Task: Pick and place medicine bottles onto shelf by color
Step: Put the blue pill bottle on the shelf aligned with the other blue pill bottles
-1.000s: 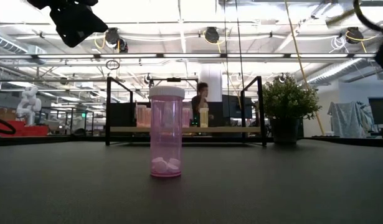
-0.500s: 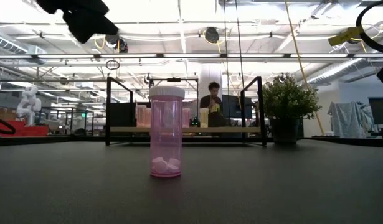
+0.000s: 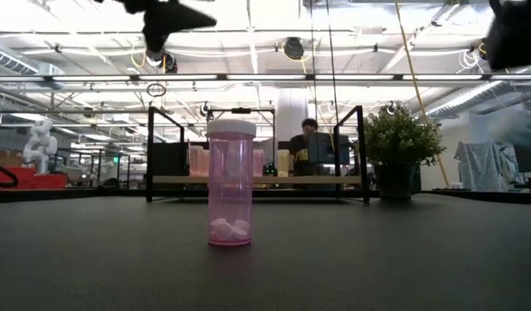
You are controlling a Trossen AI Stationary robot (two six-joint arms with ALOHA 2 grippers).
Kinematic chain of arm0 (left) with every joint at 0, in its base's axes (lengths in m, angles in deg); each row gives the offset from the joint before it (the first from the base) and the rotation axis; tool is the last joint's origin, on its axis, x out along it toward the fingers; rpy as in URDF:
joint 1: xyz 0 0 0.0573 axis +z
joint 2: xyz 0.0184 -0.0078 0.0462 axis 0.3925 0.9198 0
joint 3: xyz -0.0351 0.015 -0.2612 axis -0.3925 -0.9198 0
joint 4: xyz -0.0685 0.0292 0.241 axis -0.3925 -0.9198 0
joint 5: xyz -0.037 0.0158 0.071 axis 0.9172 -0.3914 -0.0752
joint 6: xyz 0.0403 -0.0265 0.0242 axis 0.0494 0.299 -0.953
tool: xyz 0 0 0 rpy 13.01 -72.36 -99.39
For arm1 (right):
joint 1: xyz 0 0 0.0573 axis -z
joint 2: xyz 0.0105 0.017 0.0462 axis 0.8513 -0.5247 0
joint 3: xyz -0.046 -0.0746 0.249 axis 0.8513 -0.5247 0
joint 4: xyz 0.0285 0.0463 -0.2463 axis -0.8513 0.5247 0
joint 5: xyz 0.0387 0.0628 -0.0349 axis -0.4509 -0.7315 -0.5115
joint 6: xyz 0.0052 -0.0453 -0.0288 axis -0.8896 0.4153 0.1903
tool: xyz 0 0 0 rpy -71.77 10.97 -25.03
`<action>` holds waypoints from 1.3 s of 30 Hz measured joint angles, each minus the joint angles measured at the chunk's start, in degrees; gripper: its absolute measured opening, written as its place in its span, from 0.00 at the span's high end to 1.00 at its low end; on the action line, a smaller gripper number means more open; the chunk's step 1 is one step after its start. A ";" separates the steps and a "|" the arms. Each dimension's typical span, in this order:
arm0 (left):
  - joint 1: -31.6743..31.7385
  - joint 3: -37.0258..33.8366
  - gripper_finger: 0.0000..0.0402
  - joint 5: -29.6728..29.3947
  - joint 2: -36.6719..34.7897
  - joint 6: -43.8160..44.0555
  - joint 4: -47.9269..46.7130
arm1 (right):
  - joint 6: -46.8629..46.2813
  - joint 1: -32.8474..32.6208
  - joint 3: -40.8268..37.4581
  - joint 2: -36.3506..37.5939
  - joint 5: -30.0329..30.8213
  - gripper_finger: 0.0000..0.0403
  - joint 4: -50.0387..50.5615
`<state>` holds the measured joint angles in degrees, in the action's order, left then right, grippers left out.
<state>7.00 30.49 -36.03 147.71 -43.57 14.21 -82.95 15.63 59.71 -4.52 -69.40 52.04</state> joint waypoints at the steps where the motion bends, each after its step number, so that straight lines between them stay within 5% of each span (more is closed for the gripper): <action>1: 0.72 0.07 0.53 1.05 0.00 -0.29 1.82 | 0.81 0.06 0.00 0.65 3.24 0.74 -0.76; 7: 5.56 5.65 0.48 3.03 4.03 -0.96 1.46 | 15.13 3.66 0.00 3.95 20.80 0.75 -8.73; 12: 9.04 16.69 0.32 8.78 13.26 -3.07 -3.66 | 31.99 10.03 0.07 4.65 26.56 0.75 -19.59; 18: 9.62 33.70 0.20 14.02 22.58 -11.39 -18.05 | 41.69 18.18 0.07 4.61 25.80 0.75 -26.85; 25: 11.85 47.37 0.27 15.19 30.72 -14.21 -35.52 | 54.59 24.77 0.07 4.61 16.02 0.75 -32.12; 39: 13.40 50.07 0.44 18.09 32.46 -17.05 -38.67 | 60.14 32.34 0.07 4.58 8.95 0.74 -35.69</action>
<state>20.41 80.57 -17.94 180.17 -60.62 -24.46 -22.81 47.97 59.77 0.07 -60.45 16.35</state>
